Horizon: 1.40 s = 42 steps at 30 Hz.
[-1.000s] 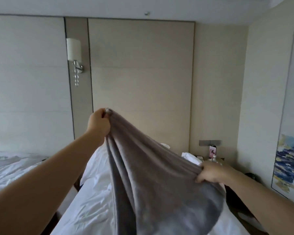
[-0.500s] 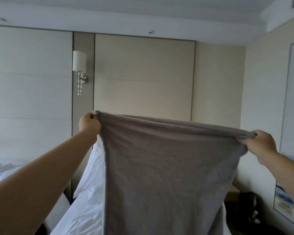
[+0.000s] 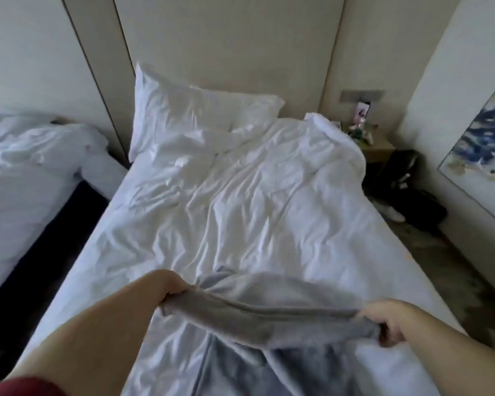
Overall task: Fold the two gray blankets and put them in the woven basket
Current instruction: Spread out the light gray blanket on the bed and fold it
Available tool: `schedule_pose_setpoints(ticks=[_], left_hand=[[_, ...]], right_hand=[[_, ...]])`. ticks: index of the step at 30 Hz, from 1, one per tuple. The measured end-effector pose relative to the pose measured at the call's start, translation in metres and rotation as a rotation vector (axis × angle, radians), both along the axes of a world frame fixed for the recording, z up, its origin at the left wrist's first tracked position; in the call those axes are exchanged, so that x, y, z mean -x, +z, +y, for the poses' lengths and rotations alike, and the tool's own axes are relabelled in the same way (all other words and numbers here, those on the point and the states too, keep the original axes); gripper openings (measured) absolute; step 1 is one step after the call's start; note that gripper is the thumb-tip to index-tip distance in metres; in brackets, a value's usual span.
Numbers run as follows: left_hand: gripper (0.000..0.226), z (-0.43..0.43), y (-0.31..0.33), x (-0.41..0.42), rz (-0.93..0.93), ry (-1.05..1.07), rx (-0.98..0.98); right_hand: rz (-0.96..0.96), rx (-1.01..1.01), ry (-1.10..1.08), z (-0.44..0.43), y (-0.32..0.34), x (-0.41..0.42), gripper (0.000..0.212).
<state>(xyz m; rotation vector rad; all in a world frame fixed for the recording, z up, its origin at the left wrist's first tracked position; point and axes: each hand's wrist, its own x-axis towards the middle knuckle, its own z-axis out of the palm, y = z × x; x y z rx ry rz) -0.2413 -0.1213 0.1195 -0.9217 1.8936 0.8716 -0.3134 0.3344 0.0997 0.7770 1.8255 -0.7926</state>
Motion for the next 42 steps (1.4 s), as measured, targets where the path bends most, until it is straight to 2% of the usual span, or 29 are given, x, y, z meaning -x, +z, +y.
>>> schedule_pose_setpoints(ticks=[2,5,7,9,11,13,17,19,20,22,23,26,28,30,32,33,36,38,40,42], left_hand=[[0.023,0.010,-0.050,-0.030,-0.223,-0.091,-0.027],[0.025,0.026,-0.100,-0.066,-0.446,-0.118,-0.096],[0.024,0.034,-0.112,-0.073,-0.589,-0.083,-0.256],[0.024,0.033,-0.115,-0.062,-0.592,0.035,-0.389],[0.025,0.025,-0.111,-0.031,-0.452,0.265,-0.426],[0.028,0.016,-0.099,0.026,-0.213,0.462,-0.443],[0.026,-0.003,-0.038,0.213,0.424,0.752,-0.499],[0.038,-0.012,-0.006,0.305,0.710,0.817,-0.541],[0.049,-0.017,0.006,0.335,0.772,0.816,-0.533],[0.069,-0.030,0.004,0.380,0.773,0.771,-0.398],[0.071,-0.034,-0.008,0.394,0.757,0.738,-0.292],[0.051,-0.033,-0.067,0.395,0.690,0.534,-0.022],[0.045,-0.028,-0.116,0.371,0.575,0.463,0.001],[0.045,-0.022,-0.160,0.337,0.396,0.457,-0.046],[0.046,-0.011,-0.193,0.306,0.254,0.455,-0.087],[0.048,-0.006,-0.205,0.294,0.218,0.443,-0.088],[0.045,-0.001,-0.224,0.268,0.159,0.350,-0.130],[0.040,-0.004,-0.223,0.262,0.113,0.252,-0.277],[0.031,-0.010,-0.220,0.263,0.216,0.247,-0.263],[0.021,-0.016,-0.216,0.264,0.437,0.408,-0.160]], right_hand=[[-0.186,-0.074,0.000,0.011,-0.044,-0.040,0.032],[-0.404,-0.141,-0.039,0.024,-0.076,-0.087,0.033],[-0.456,-0.097,-0.107,0.025,-0.083,-0.098,0.025],[-0.417,0.017,-0.249,0.017,-0.087,-0.085,0.010],[-0.268,0.129,-0.401,0.004,-0.087,-0.050,0.015],[-0.065,0.240,-0.544,-0.018,-0.075,0.013,0.011],[0.427,0.526,-0.768,-0.073,-0.027,0.201,0.012],[0.639,0.734,-0.800,-0.093,-0.002,0.289,0.023],[0.708,0.783,-0.811,-0.098,0.006,0.322,0.036],[0.755,0.742,-0.746,-0.102,0.008,0.377,0.061],[0.741,0.694,-0.678,-0.104,0.002,0.392,0.063],[0.731,0.412,-0.454,-0.103,-0.047,0.398,0.033],[0.767,0.111,-0.308,-0.090,-0.097,0.378,0.035],[0.642,-0.035,-0.254,-0.070,-0.145,0.347,0.044],[0.438,-0.037,-0.321,-0.053,-0.180,0.313,0.054],[0.393,-0.033,-0.315,-0.046,-0.194,0.300,0.056],[0.353,-0.054,-0.194,-0.036,-0.213,0.279,0.043],[0.175,0.040,-0.170,-0.034,-0.210,0.277,0.032],[0.202,0.031,-0.122,-0.031,-0.204,0.283,0.028],[0.386,-0.026,-0.145,-0.030,-0.194,0.287,0.031]])
